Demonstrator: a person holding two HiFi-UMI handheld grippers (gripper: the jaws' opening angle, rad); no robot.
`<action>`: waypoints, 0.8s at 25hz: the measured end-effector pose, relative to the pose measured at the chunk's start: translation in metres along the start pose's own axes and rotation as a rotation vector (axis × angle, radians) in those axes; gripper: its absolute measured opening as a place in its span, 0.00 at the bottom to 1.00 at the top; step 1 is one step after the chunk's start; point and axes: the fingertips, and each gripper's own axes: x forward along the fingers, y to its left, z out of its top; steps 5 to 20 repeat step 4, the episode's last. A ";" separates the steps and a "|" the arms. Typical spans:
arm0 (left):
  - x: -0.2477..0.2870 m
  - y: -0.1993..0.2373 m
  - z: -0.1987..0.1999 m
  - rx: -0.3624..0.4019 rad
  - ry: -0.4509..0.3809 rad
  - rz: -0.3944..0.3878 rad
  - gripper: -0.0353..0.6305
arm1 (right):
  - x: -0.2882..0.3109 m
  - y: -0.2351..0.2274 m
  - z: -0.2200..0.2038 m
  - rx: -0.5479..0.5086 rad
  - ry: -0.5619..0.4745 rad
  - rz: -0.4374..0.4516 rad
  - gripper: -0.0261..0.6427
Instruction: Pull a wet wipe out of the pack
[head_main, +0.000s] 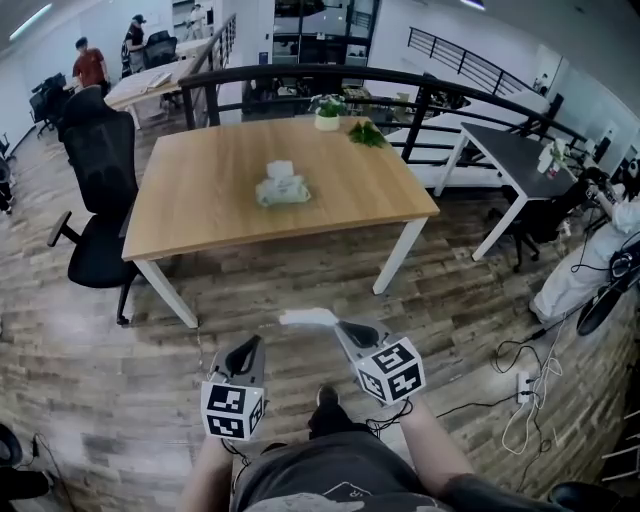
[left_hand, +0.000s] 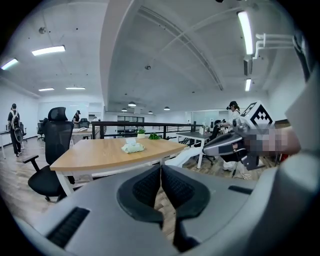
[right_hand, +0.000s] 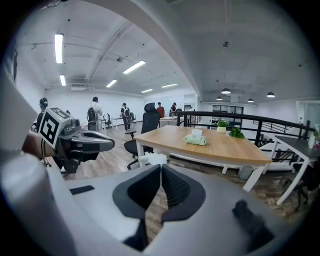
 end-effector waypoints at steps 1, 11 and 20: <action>-0.005 -0.007 -0.001 0.003 -0.001 -0.004 0.08 | -0.008 0.003 -0.003 -0.002 -0.001 -0.001 0.08; -0.020 -0.027 -0.004 0.018 -0.007 -0.017 0.08 | -0.030 0.011 -0.012 -0.007 -0.004 -0.004 0.08; -0.020 -0.027 -0.004 0.018 -0.007 -0.017 0.08 | -0.030 0.011 -0.012 -0.007 -0.004 -0.004 0.08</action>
